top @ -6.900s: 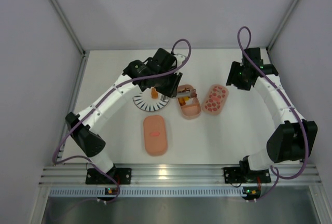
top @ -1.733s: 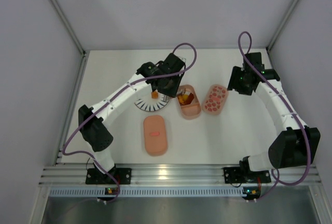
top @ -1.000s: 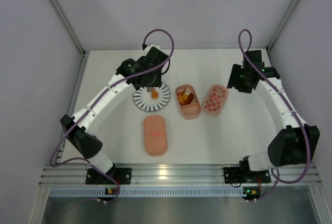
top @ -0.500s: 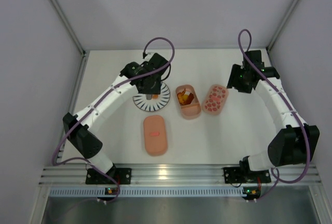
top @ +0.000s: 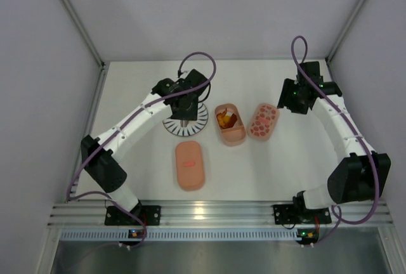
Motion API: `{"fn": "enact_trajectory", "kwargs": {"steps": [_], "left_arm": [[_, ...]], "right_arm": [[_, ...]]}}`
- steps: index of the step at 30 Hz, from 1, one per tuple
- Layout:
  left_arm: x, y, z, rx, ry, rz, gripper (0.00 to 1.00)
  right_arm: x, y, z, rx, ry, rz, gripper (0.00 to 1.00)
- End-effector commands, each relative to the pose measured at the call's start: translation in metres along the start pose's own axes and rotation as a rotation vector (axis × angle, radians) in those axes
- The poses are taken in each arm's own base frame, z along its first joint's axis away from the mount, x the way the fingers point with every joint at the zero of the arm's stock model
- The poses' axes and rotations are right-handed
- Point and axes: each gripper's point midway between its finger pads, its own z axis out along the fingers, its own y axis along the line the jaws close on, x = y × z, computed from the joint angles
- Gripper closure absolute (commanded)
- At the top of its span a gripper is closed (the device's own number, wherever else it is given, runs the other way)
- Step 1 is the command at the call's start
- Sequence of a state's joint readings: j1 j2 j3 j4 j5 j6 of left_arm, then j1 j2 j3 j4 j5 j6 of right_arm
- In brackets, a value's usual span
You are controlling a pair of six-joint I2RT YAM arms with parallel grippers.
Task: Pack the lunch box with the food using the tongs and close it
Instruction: Pick up the fake food from the plate.
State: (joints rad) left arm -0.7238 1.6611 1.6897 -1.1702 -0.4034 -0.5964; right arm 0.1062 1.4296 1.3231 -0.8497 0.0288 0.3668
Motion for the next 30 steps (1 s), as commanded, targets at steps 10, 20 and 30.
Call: {"fn": "enact_trajectory", "kwargs": {"steps": [10,20,30], "left_arm": [[-0.003,-0.005,0.011,0.008,-0.007,-0.009,0.57],[-0.013,-0.008,0.013,-0.001,-0.018,-0.017,0.84],[-0.025,-0.001,-0.029,0.079,-0.086,-0.044,0.93]], "right_arm": [[-0.004,-0.001,-0.008,-0.006,-0.026,0.001,0.44],[-0.005,0.001,-0.008,-0.021,-0.028,-0.003,0.44],[-0.007,0.007,-0.017,-0.055,-0.042,0.012,0.44]]}}
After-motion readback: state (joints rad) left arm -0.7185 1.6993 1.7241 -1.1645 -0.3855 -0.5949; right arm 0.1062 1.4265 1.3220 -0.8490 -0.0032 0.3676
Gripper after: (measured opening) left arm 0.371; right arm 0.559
